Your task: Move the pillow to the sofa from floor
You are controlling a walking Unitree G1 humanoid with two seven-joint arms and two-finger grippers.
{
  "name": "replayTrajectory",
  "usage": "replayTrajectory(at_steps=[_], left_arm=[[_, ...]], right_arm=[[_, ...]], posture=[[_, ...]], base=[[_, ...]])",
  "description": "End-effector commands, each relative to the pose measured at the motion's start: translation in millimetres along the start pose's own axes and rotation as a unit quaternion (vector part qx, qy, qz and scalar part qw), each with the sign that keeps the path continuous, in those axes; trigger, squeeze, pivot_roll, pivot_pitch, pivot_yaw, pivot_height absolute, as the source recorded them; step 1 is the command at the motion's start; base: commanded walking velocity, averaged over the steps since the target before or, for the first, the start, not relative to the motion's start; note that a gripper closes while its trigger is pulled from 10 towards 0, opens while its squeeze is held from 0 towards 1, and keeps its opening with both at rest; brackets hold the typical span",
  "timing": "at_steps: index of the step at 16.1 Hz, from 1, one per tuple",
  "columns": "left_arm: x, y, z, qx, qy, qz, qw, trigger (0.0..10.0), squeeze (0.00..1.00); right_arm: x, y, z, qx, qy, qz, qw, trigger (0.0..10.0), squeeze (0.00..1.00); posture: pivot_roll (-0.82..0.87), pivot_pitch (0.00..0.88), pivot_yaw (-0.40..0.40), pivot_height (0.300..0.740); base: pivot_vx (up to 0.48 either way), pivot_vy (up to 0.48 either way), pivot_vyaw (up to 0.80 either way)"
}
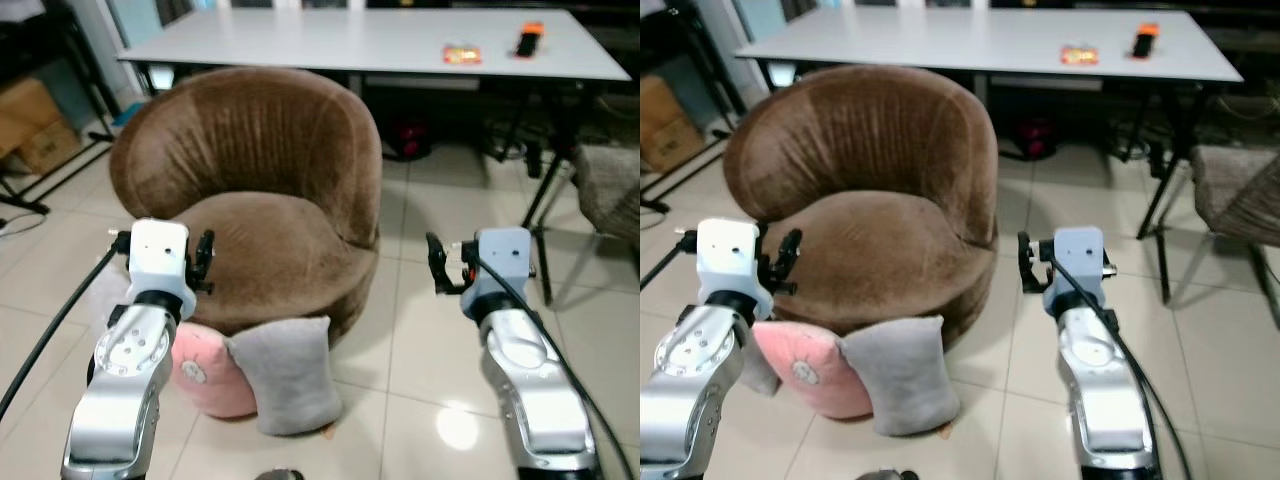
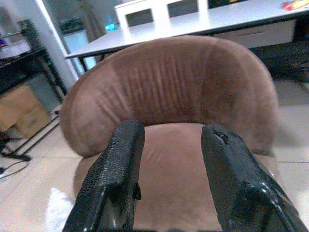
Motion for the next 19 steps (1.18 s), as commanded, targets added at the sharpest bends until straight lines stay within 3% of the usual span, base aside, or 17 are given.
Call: replayTrajectory(at_steps=[1,2,3,4,7,9,15,19], left_arm=[[0.6,1.4,0.9,0.022,-0.003,0.007,1.0,10.0,0.0],[0.4,1.7,1.0,0.025,-0.004,0.009,1.0,10.0,0.0],[0.2,1.6,0.4,0.027,-0.001,0.01,1.0,10.0,0.0],[0.1,1.3,-0.4,0.026,0.003,0.01,1.0,10.0,0.0],[-2.8,0.2,-1.2,0.006,0.01,0.013,1.0,10.0,0.0],[-3.0,0.4,2.1,-0.005,-0.004,0.011,1.0,10.0,0.0],[-4.9,0.5,2.7,-0.008,-0.005,0.015,1.0,10.0,0.0],[-4.7,0.7,0.9,-0.009,-0.004,0.014,1.0,10.0,0.0]], right_arm=[[0.5,-0.3,2.6,0.043,0.011,-0.012,0.999,10.0,1.0],[0.5,-0.2,1.6,0.054,0.017,-0.017,0.998,10.0,1.0],[0.3,1.8,0.1,0.058,0.026,-0.017,0.998,10.0,0.88],[0.3,4.5,-1.6,0.054,0.031,-0.012,0.998,10.0,0.0],[0.4,4.6,-5.1,0.047,0.054,-0.012,0.997,10.0,0.0],[0.5,3.8,-9.0,0.017,0.073,-0.02,0.997,10.0,0.0],[-0.3,4.6,-11.3,0.009,0.083,-0.02,0.996,10.0,0.0],[0.0,5.8,-9.7,0.048,0.074,-0.025,0.996,10.0,0.0]], posture=[[-0.13,0.0,0.053,0.74],[-0.13,0.0,0.053,0.74],[-0.13,0.0,0.047,0.74],[-0.13,0.0,0.045,0.74],[-0.12,0.0,0.039,0.74],[-0.13,0.0,0.038,0.74],[-0.12,0.0,0.033,0.74],[-0.12,0.0,0.036,0.74]], base=[[0.0,0.0,0.0],[0.0,0.0,0.0],[0.0,-0.281,0.0],[0.0,-0.48,0.0],[0.0,-0.123,0.0],[0.0,0.0,0.0],[0.202,0.0,0.78],[0.315,0.0,0.2]])
Point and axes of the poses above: a point about 5 cm out from each wrist's last joint towards the gripper, its own x axis pointing out of the wrist towards the gripper, its own y axis along the axis of the wrist's last joint, z = x × y, the point moved 1 cm from there along x, pointing out of the wrist towards the gripper, and after that the axes turned 10 degrees about -x, right-handed, at the moved point
